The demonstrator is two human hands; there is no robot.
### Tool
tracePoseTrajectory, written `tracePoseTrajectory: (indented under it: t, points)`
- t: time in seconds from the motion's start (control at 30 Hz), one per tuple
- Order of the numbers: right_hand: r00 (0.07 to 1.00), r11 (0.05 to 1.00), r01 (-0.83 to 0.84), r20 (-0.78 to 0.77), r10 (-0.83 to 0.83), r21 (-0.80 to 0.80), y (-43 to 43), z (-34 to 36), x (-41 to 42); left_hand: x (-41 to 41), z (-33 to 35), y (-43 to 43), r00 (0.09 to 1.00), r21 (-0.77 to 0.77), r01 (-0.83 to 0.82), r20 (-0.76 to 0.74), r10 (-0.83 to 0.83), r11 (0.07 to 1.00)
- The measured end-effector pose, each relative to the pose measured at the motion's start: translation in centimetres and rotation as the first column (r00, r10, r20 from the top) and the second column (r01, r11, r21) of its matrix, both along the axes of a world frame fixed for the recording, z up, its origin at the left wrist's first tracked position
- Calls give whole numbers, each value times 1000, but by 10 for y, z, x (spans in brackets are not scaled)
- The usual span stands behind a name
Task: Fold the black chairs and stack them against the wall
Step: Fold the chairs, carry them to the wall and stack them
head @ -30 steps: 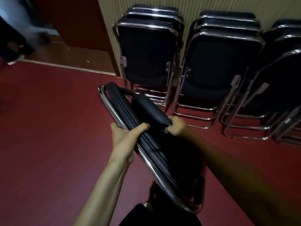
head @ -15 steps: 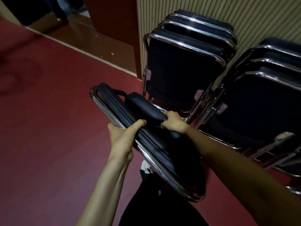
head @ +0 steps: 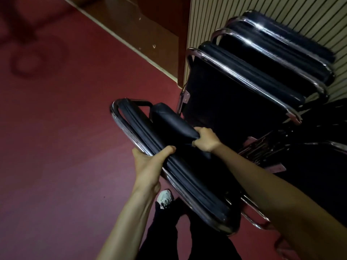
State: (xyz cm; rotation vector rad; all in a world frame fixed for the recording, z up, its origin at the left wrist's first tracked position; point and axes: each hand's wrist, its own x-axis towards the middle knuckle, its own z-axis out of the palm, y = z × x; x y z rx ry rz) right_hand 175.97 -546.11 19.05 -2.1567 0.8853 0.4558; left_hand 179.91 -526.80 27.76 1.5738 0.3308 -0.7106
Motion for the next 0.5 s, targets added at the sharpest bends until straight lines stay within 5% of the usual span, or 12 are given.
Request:
tracePoseTrajectory:
  t: [0.5]
  points:
    - [999,999,-44,-5,44,29,-103,-27,7,-14,-14,-101,995,57,-94,-21,95,994]
